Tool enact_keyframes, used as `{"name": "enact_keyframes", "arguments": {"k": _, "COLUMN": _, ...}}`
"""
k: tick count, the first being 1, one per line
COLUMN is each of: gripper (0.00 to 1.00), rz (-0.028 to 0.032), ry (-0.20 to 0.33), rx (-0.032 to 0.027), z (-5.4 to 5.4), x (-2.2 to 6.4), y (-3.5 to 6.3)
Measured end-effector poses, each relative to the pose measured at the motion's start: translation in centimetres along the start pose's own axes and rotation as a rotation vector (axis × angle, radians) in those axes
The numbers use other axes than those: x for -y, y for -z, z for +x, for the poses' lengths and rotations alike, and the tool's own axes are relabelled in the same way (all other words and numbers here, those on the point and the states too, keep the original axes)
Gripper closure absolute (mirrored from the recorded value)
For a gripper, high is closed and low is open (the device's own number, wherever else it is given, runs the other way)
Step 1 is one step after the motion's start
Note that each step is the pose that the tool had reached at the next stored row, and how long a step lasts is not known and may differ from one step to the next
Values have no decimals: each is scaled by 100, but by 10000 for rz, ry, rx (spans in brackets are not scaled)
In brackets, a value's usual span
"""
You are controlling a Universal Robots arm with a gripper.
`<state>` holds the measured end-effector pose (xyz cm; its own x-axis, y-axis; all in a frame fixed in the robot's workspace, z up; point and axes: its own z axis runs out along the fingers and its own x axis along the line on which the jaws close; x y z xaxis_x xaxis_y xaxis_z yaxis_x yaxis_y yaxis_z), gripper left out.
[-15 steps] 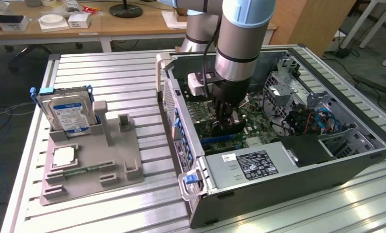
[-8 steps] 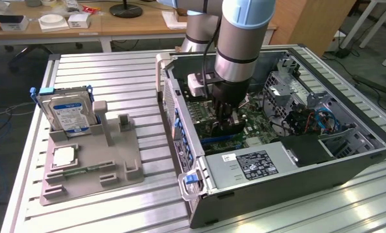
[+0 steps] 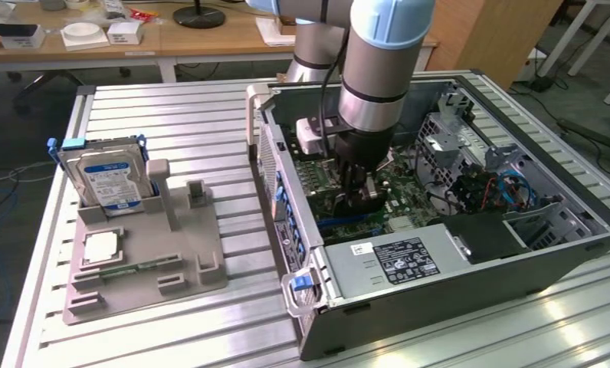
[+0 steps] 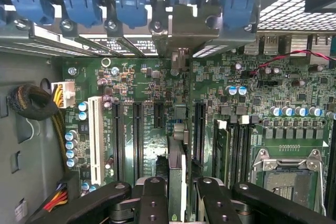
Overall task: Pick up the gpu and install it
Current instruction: 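Insert the gpu into the slot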
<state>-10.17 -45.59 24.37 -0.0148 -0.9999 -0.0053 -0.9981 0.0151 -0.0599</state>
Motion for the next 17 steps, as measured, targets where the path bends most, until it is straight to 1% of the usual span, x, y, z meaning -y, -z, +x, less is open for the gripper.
{"name": "enact_keyframes", "arguments": {"k": 6, "gripper": 74, "rz": 0, "ry": 0, "rx": 3, "z": 0, "x": 0, "y": -1}}
{"name": "enact_keyframes", "arguments": {"k": 9, "gripper": 74, "rz": 2, "ry": -1, "rx": 5, "z": 0, "x": -1, "y": -23}}
{"name": "enact_keyframes", "arguments": {"k": 17, "gripper": 74, "rz": 0, "ry": 0, "rx": 3, "z": 0, "x": -2, "y": -23}}
